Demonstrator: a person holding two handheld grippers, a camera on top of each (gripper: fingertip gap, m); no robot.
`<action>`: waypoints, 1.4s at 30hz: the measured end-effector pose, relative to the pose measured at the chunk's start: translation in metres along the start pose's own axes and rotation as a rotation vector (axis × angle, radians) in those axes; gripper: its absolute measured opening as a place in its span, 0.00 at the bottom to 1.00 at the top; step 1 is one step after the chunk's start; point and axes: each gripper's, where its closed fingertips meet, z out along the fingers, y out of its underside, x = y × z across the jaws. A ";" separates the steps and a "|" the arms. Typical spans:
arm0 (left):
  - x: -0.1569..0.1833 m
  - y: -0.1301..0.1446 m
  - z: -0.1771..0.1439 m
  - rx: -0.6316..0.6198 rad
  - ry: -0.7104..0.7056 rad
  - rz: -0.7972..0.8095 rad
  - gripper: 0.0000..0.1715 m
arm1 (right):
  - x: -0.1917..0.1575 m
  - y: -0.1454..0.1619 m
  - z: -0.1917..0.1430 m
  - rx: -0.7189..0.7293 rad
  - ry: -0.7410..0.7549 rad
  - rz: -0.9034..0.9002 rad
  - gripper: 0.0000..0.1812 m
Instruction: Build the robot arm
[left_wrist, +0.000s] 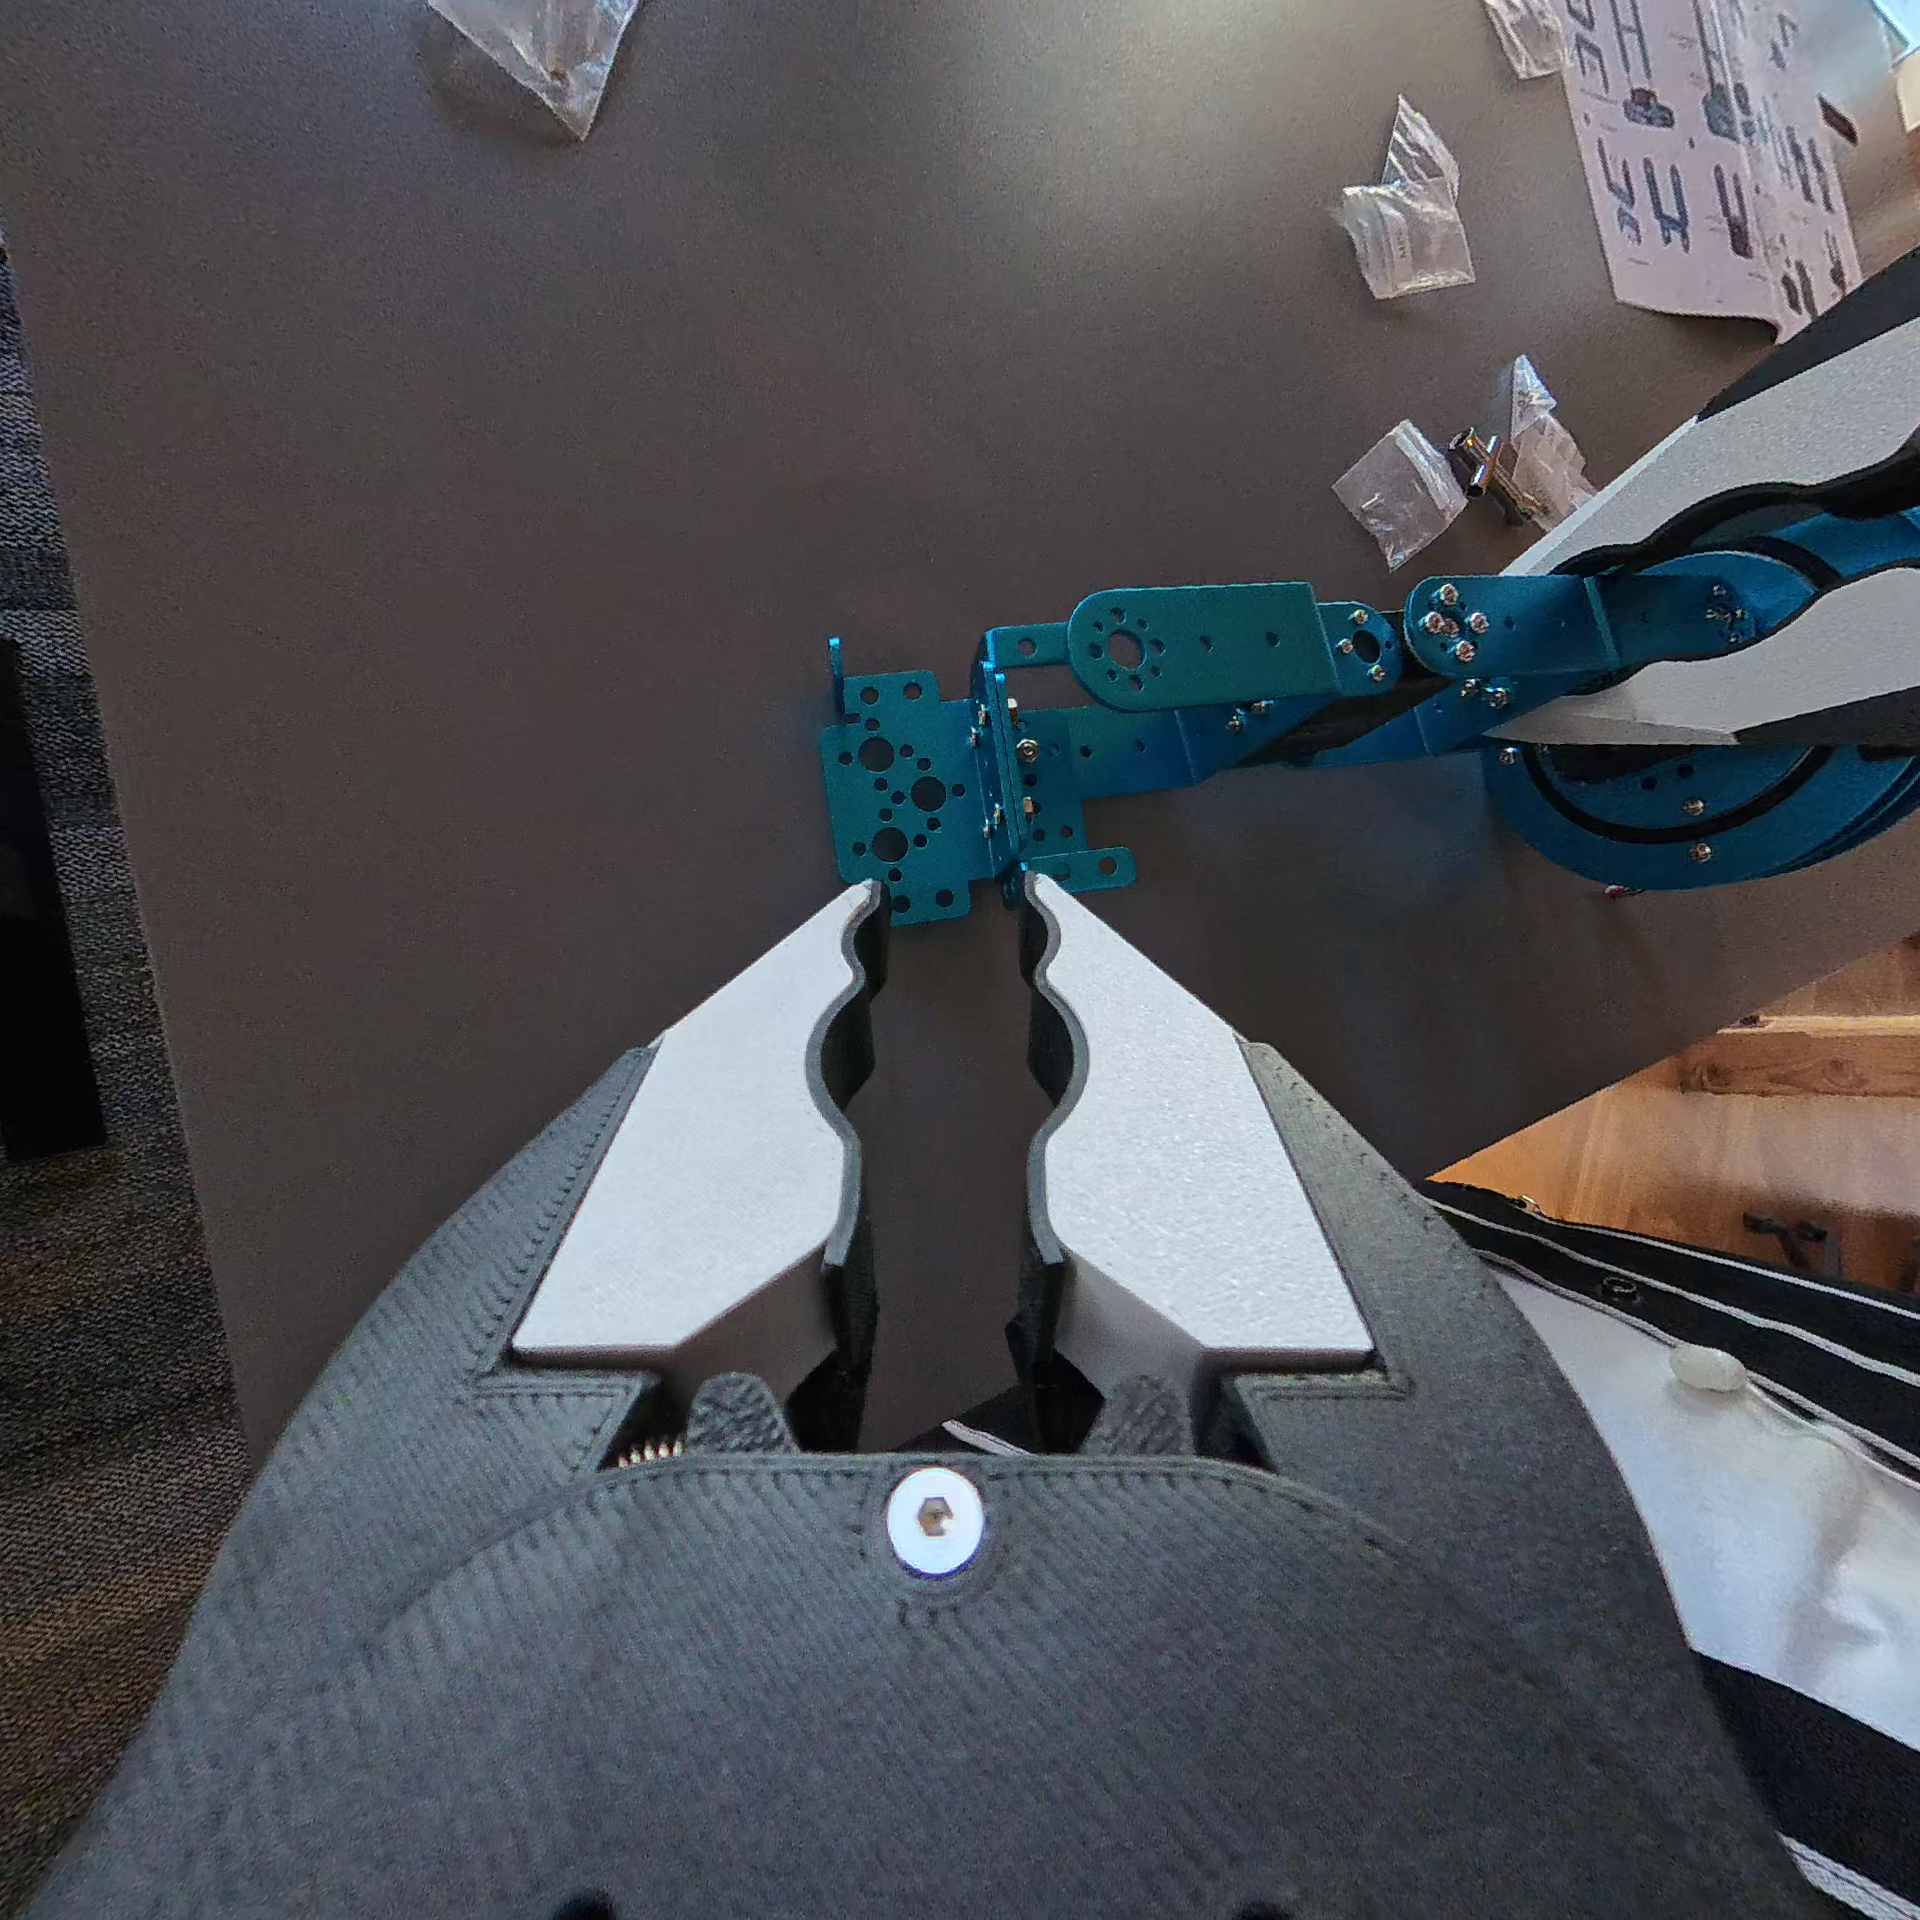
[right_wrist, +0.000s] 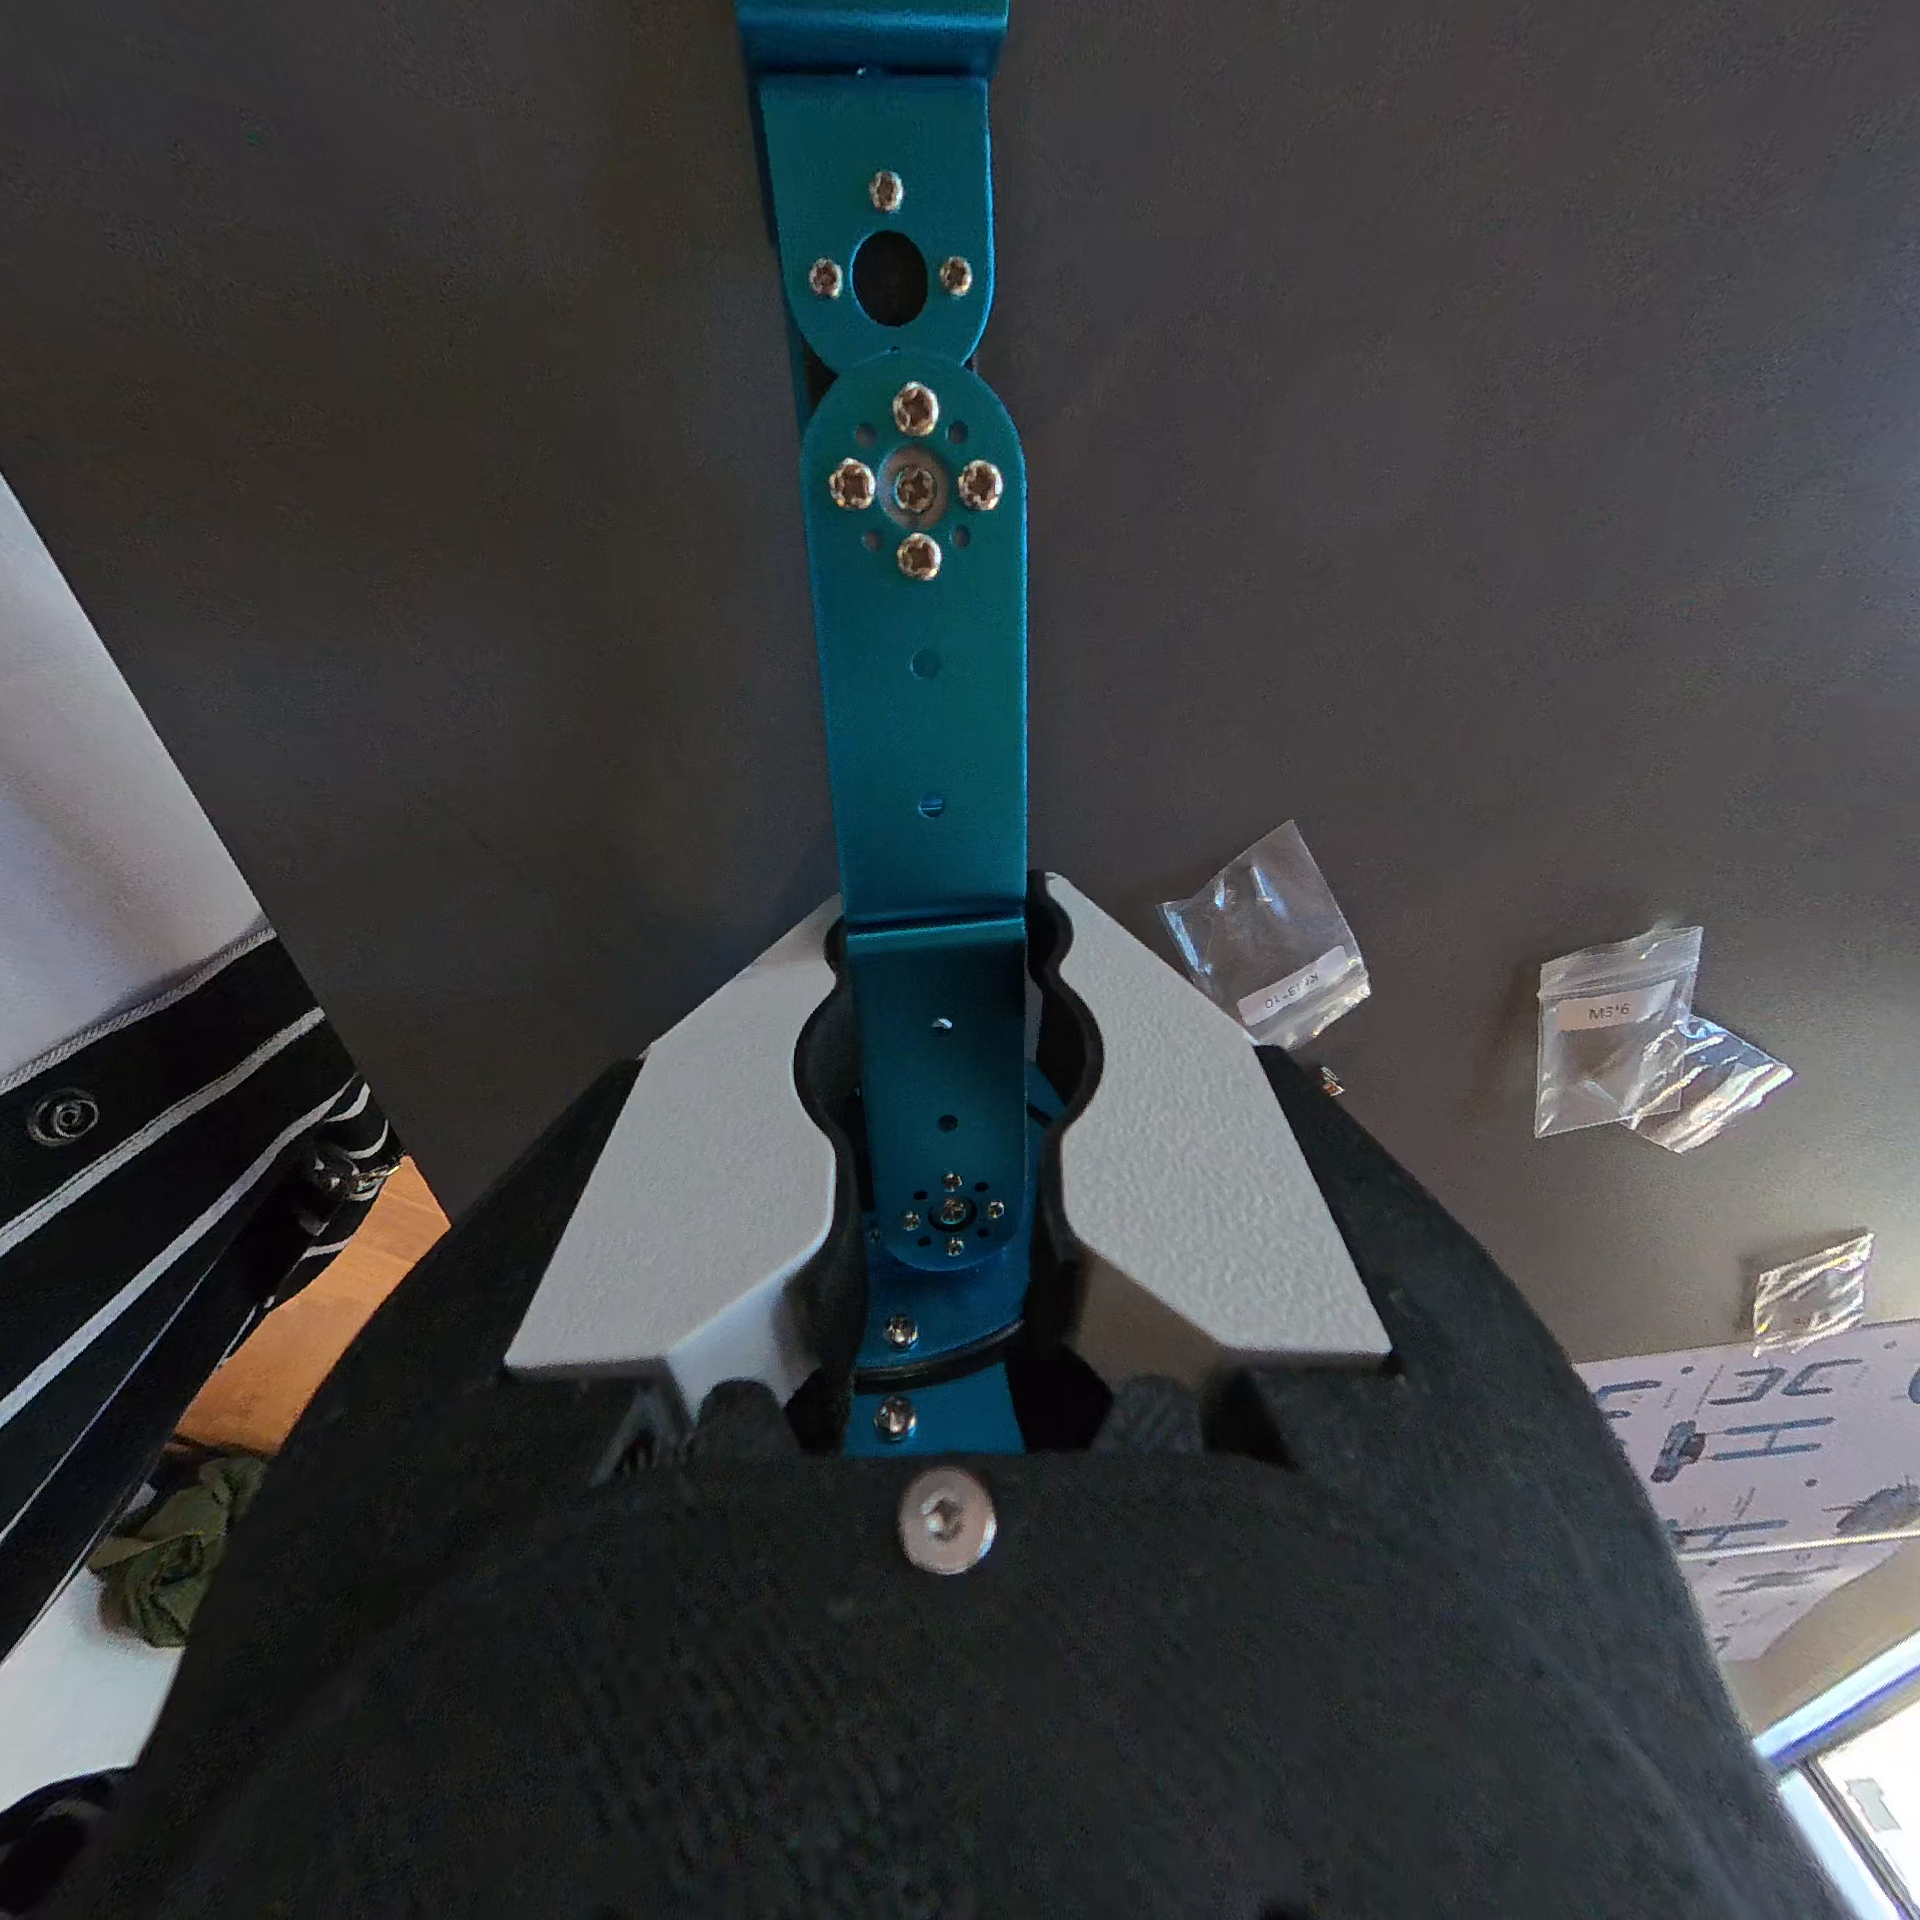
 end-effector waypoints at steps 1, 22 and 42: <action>0.000 0.000 0.000 0.002 0.001 -0.002 0.14 | 0.000 0.000 0.000 -0.001 -0.001 -0.003 0.16; -0.002 0.000 -0.003 0.011 -0.009 -0.009 0.13 | 0.002 -0.001 0.000 -0.008 0.012 -0.055 0.20; -0.001 -0.006 0.001 -0.001 -0.010 0.003 0.13 | -0.013 -0.017 -0.008 0.110 -0.127 -0.041 0.24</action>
